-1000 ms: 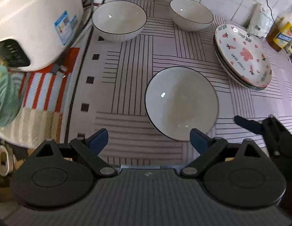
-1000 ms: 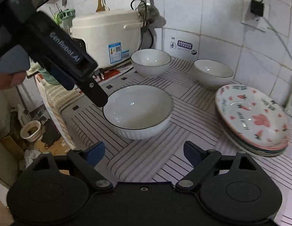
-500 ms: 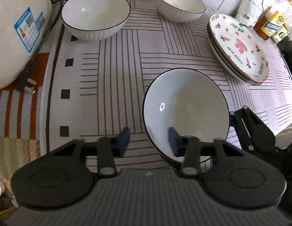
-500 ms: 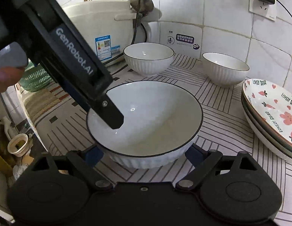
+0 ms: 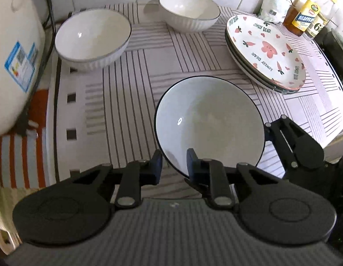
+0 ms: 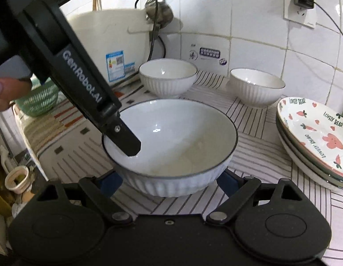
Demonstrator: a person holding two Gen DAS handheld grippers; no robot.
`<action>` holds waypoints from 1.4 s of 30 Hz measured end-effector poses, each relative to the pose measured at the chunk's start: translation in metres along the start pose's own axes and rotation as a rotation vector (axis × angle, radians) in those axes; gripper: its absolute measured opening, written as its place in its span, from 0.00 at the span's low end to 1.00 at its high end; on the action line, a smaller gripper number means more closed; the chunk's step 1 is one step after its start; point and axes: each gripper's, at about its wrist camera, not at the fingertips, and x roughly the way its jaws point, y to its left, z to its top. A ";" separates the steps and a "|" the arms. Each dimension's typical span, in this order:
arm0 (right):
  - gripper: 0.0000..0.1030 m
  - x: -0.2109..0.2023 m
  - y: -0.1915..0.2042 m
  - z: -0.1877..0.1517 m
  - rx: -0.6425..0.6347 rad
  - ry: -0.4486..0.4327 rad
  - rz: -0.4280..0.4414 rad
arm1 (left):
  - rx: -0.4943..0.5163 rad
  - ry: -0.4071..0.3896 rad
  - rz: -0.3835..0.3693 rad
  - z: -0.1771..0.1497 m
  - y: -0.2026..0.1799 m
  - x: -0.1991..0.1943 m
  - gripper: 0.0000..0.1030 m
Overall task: Organize plates and bowls
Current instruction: 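Close both grippers on the rim of the white bowl, then lift the white bowl off the cloth with both grippers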
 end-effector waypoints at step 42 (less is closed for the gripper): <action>0.91 -0.094 -0.035 0.097 0.168 0.014 -0.235 | -0.089 -0.062 0.026 0.052 0.015 -0.056 0.40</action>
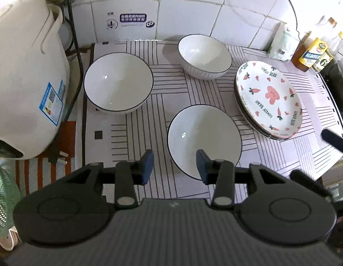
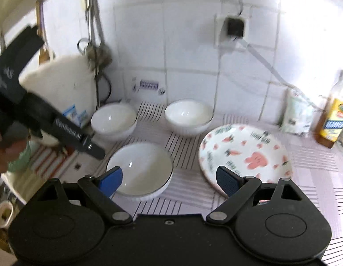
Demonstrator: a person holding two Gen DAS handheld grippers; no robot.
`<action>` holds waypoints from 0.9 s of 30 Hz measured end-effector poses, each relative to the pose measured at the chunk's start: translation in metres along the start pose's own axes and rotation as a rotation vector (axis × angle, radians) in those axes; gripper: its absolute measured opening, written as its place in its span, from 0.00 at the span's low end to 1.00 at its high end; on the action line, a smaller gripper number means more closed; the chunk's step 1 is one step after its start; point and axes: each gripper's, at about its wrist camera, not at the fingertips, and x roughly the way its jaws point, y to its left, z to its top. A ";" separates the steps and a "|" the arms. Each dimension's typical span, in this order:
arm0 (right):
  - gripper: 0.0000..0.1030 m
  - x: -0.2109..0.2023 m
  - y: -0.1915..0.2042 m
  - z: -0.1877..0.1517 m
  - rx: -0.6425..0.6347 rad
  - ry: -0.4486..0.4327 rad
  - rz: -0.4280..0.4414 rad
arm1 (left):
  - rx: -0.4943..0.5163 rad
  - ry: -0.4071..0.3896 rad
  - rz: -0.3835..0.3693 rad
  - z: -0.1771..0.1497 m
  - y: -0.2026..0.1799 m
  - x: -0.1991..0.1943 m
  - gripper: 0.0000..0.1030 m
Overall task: Organize plates and bowls
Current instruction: 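Lift the white bowl off the cloth with both grippers, then carry the white bowl toward the white bowl beside the rice cooker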
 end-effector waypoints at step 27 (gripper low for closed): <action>0.87 0.056 -0.056 0.064 -0.151 -0.078 0.061 | -0.111 0.006 0.102 0.076 -0.004 0.012 0.77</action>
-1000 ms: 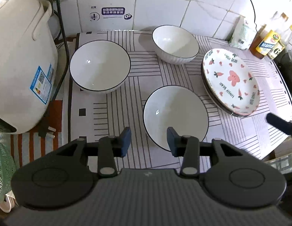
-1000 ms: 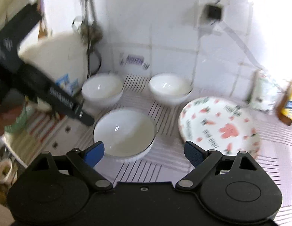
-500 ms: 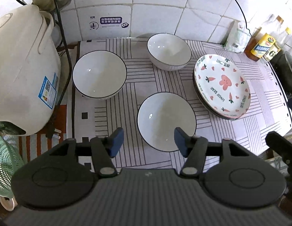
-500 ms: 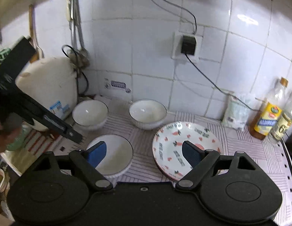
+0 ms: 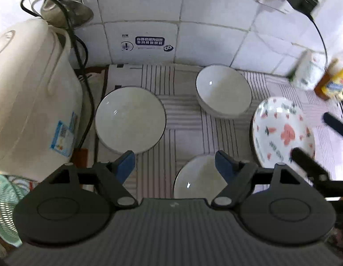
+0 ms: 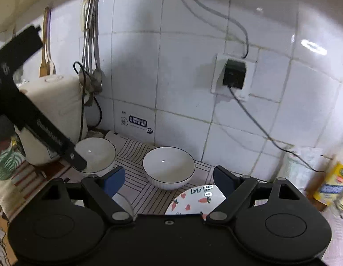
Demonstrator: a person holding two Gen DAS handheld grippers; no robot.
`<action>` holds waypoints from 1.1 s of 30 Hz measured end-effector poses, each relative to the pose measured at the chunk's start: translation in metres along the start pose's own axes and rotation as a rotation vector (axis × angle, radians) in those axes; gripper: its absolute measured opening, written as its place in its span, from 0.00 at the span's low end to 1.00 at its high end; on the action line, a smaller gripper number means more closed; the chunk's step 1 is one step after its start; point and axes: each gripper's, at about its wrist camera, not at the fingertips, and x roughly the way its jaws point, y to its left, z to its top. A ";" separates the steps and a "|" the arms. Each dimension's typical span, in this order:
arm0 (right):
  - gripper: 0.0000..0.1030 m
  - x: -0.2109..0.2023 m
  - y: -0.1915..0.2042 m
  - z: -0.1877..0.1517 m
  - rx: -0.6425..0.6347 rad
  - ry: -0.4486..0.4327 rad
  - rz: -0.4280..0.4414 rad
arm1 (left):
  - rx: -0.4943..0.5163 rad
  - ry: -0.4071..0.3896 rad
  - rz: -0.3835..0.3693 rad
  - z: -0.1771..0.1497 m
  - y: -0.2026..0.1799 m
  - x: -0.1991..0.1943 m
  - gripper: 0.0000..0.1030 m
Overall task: Organize plates and bowls
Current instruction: 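Carry the white bowl toward the white bowl beside the rice cooker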
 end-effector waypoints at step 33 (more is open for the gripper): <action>0.23 0.198 -0.076 -0.017 0.185 0.245 0.134 | -0.026 0.019 -0.004 0.064 -0.049 0.141 0.11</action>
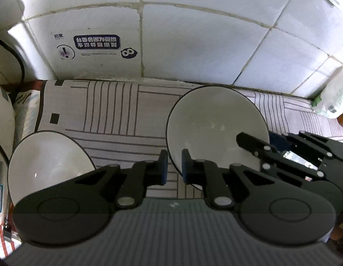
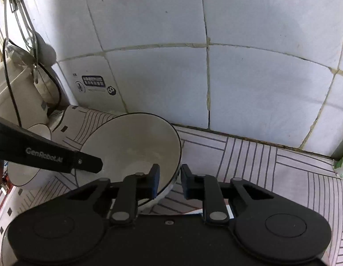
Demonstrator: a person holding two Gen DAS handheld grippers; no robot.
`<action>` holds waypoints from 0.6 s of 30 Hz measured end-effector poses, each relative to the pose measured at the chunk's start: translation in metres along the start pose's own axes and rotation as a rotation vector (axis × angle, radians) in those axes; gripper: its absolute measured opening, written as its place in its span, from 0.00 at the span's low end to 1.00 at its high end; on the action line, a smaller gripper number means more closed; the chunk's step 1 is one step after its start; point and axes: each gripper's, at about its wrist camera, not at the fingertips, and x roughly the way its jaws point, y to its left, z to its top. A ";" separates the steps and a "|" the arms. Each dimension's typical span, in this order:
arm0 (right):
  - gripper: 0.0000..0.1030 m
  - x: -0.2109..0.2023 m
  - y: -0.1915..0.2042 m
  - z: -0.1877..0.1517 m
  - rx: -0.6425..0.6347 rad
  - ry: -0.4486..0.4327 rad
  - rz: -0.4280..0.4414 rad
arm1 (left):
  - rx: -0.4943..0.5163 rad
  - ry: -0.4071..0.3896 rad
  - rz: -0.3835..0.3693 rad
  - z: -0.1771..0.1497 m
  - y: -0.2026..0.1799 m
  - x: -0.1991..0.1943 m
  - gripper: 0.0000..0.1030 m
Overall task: Organize plates and bowls
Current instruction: 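Carry the white bowl toward the white bowl beside the rice cooker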
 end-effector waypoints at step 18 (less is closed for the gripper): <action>0.19 -0.079 0.051 -0.004 0.034 -0.052 -0.042 | 0.072 -0.032 0.000 -0.028 0.004 -0.083 0.11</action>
